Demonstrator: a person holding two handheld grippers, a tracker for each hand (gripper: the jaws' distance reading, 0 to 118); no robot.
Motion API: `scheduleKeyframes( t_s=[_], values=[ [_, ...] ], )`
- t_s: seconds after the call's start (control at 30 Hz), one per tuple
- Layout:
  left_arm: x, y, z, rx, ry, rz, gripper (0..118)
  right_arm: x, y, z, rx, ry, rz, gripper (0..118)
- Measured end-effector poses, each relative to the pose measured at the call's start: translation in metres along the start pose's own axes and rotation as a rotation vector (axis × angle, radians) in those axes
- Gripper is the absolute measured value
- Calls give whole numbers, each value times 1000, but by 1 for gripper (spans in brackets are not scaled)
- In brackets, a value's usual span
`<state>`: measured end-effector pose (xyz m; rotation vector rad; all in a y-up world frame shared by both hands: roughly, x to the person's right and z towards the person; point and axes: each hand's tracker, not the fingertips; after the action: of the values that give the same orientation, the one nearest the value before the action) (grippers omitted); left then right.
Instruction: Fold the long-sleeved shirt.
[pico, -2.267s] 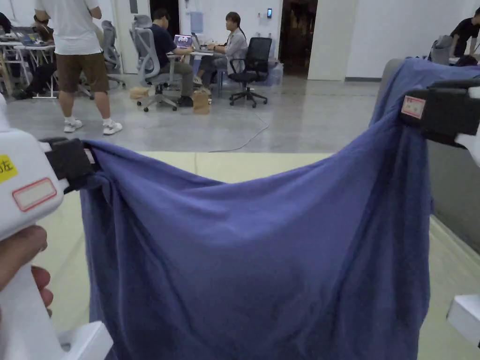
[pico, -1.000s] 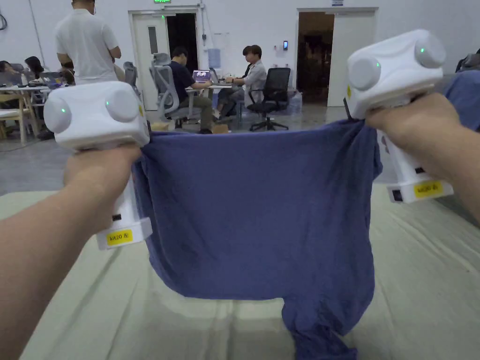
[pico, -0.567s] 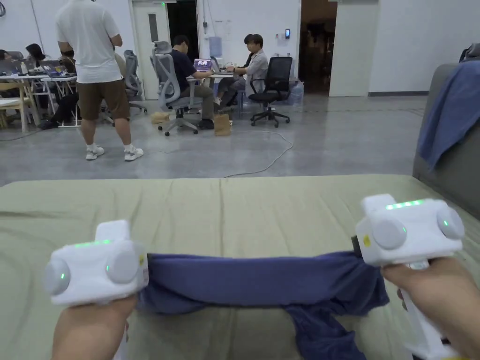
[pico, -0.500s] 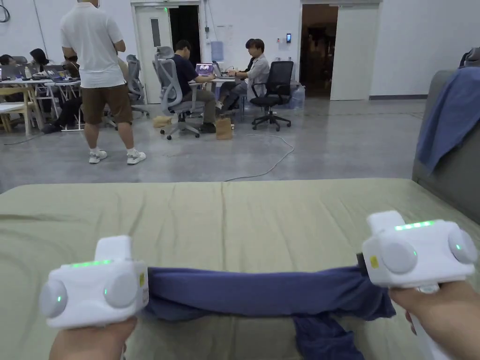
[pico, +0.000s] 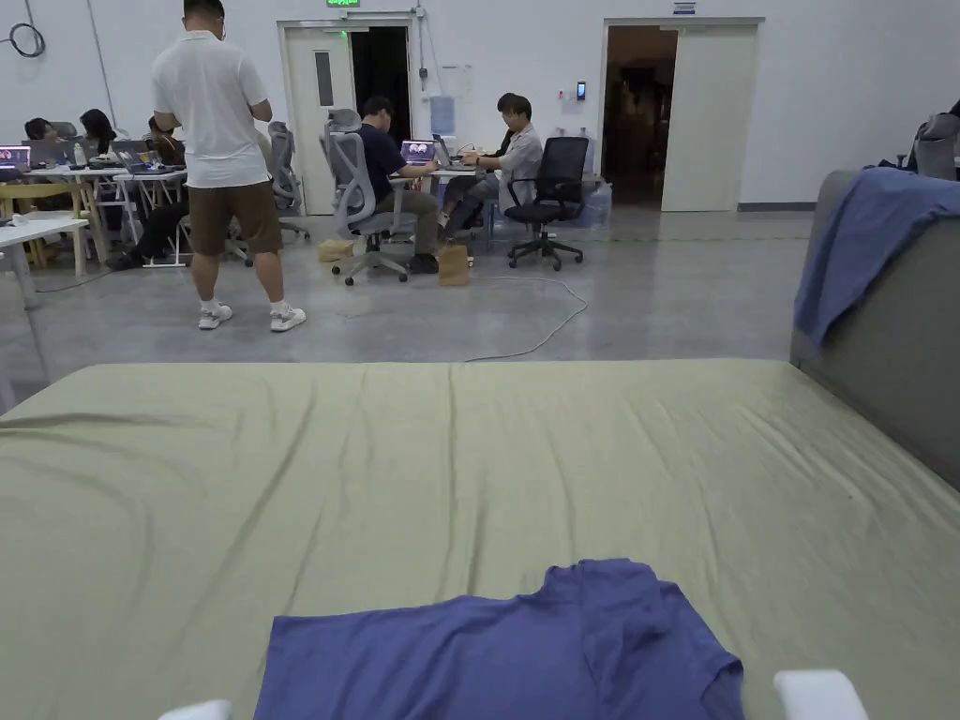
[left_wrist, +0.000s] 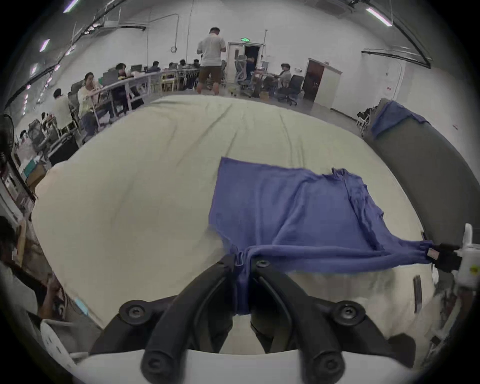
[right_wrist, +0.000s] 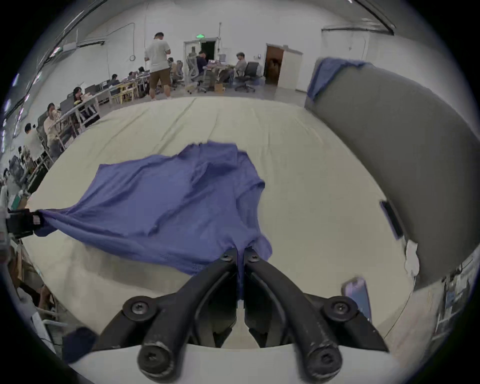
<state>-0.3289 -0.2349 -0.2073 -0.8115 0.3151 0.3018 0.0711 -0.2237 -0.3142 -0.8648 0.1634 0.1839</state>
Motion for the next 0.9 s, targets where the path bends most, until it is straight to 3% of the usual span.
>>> scheduleKeyframes(
  t_s=[0.1,0.27,0.47,0.8,0.87,0.9],
  values=[
    [-5,-30,17,-34,1,-65,6,-3,-36,15,-73,-1,6,0],
    [-18,-68,34,-82,20,-151,6,-11,-71,23,-206,-1,87,0],
    [-37,-98,13,-221,17,-159,6,-10,-95,-12,-420,44,59,0],
    [-39,-118,-19,-287,22,-168,7,-7,-100,-32,-537,45,34,1],
    [-39,-118,-19,-282,20,-161,22,-9,-100,-34,-543,39,49,11],
    [-40,-118,-18,-279,4,-149,46,-10,-100,-36,-552,38,53,22]
  ],
)
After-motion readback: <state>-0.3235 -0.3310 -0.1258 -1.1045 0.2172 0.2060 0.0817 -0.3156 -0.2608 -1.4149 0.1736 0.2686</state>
